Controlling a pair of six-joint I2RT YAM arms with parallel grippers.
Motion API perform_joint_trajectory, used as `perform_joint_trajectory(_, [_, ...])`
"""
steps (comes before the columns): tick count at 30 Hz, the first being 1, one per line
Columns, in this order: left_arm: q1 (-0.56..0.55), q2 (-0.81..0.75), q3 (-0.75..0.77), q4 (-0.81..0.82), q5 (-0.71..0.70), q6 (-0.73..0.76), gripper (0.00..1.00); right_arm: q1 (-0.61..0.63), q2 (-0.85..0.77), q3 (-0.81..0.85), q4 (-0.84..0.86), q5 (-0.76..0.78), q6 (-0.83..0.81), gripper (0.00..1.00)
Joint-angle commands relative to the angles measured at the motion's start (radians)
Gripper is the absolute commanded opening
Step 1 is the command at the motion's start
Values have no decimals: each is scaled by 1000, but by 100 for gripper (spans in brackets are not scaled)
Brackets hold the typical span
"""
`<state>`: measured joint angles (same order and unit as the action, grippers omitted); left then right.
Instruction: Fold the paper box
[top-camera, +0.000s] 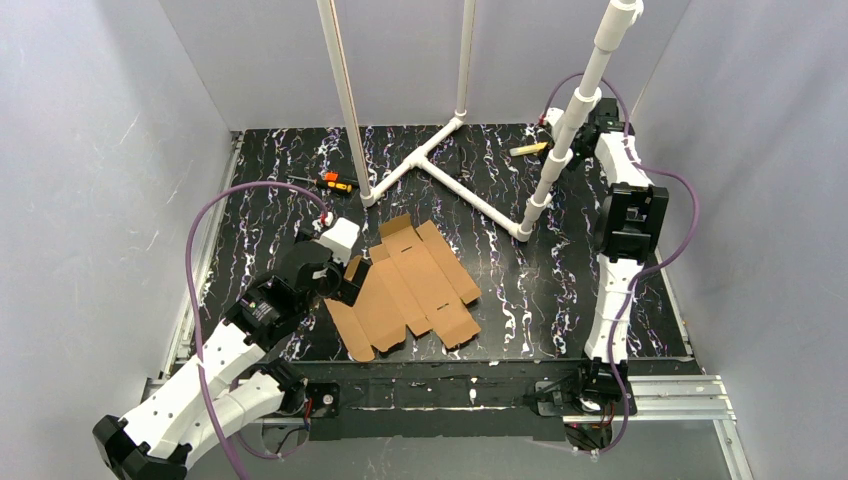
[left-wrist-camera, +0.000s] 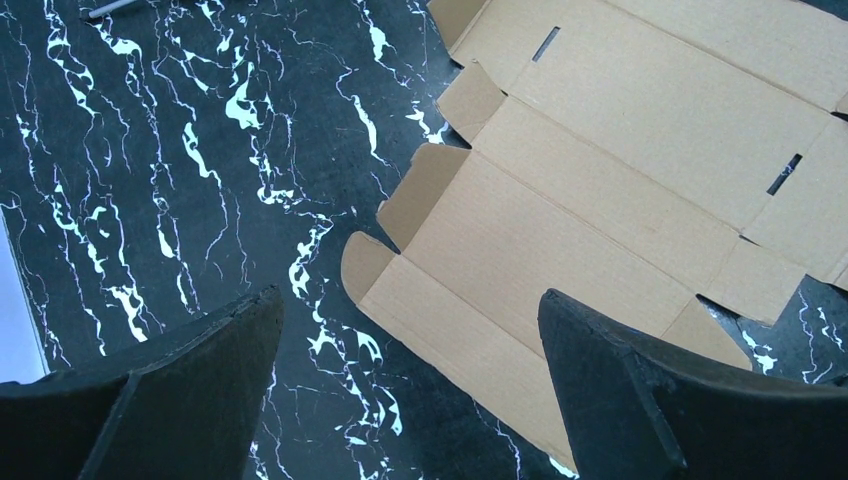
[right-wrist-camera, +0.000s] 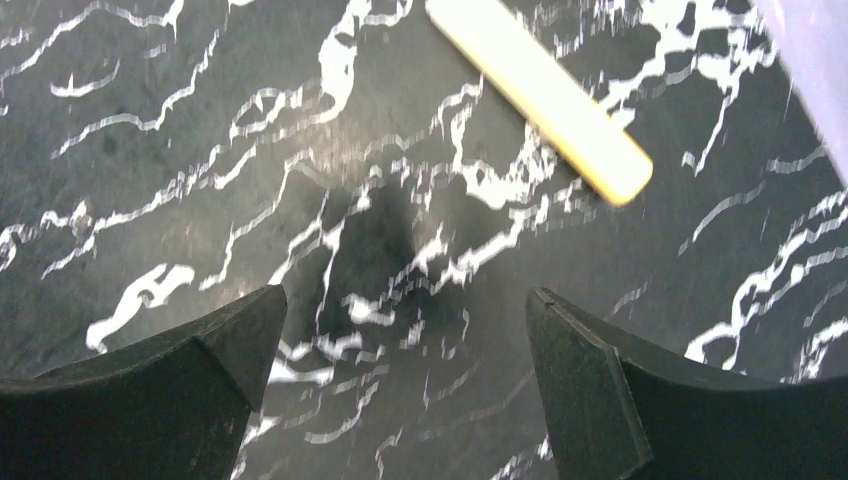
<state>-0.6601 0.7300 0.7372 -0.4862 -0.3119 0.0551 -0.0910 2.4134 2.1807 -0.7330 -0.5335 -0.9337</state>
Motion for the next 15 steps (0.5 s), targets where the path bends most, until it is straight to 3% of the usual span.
perform_joint_trajectory(1, [13,10,-14,25,-22,24,98,37,75,107,76,-73,-14,98])
perform_joint_trajectory(15, [54,58,-31,52,-1,38,98,52,245,227,384,-148,170,98])
